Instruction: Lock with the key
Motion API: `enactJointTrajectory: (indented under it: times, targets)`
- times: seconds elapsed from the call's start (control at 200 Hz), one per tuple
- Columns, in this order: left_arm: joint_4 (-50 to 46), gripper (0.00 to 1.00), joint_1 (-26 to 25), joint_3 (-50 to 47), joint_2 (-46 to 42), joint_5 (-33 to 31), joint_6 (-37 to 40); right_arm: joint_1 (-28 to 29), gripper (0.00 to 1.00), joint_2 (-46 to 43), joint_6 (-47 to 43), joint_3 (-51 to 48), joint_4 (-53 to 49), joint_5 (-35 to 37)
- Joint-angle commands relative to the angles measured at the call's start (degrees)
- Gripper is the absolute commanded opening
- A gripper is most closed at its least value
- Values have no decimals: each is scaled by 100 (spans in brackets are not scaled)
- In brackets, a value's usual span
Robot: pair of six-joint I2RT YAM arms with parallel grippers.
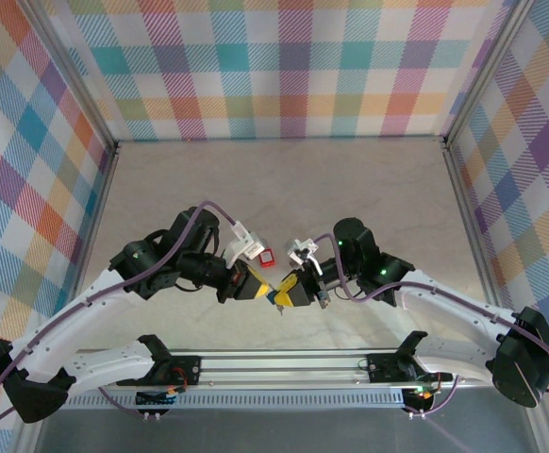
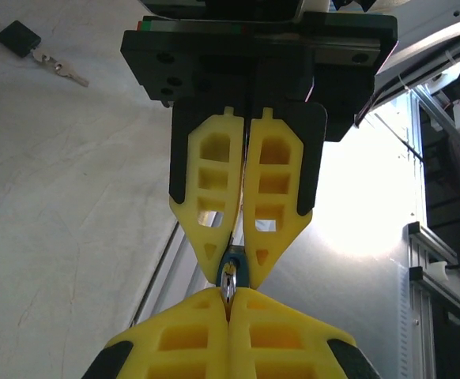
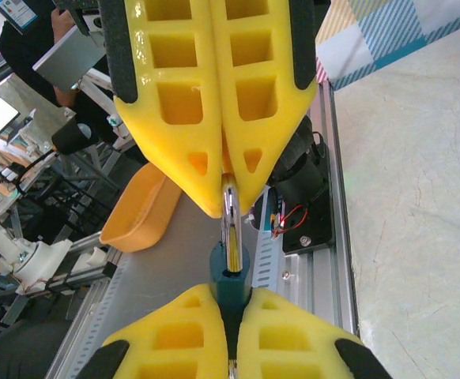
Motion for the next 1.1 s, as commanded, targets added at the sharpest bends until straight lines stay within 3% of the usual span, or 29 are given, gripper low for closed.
enactJointTrajectory:
  times: [0.0,0.38,0.695,0.855,1.1]
  targets:
    - [15,0,59,87,81,230,31,35,0,-12,-102,198,116,-128]
    - [22,0,-18,-182,229,463,68,26,0,-73,-172,316,93,-7]
    - [-321,0,-449,-97,484,-24,307,-62,0,-62,-205,521,-111,51]
    - [-224,0,-521,-225,505,170,241,-113,0,-214,-139,454,87,252]
    - [-68,0,-704,-448,700,656,200,-215,0,125,-40,813,274,-94]
